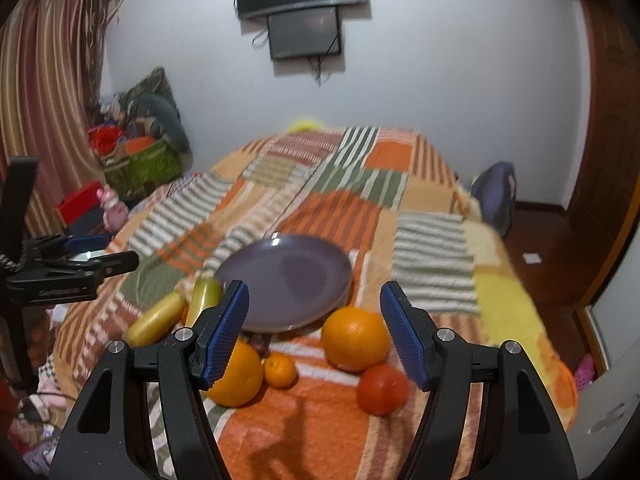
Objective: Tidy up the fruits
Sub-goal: 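Grasp the short yellow-green zucchini with the left tool while the right tool grasps a large orange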
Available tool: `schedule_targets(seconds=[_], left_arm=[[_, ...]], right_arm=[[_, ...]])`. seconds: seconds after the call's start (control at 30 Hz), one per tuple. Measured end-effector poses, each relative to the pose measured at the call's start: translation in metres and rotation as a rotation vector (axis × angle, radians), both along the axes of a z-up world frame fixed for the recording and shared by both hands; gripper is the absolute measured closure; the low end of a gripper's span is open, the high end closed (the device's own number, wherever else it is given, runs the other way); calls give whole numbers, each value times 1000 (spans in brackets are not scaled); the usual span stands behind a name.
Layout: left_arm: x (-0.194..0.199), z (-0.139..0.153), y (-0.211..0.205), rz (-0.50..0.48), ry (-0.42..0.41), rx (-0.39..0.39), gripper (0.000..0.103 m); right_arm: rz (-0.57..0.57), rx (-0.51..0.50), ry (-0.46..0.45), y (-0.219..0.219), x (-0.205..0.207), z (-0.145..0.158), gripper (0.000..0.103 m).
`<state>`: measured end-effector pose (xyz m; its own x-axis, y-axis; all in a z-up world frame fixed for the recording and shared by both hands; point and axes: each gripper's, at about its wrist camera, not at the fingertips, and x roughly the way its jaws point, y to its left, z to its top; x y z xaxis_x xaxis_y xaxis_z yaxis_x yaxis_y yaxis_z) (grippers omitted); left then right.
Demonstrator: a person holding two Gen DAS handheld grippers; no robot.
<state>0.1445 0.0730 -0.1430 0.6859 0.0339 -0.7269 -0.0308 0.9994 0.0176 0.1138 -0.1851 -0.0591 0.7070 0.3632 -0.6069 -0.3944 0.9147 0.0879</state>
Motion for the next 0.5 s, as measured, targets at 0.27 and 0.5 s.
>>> schedule_targets(seconds=[0.27, 0.5], left_arm=[[10, -43, 12, 18, 142, -11, 11], [6, -65, 15, -11, 191, -2, 4]], right_arm=[[83, 29, 145, 19, 4, -29, 38], [137, 15, 197, 39, 6, -44, 38]])
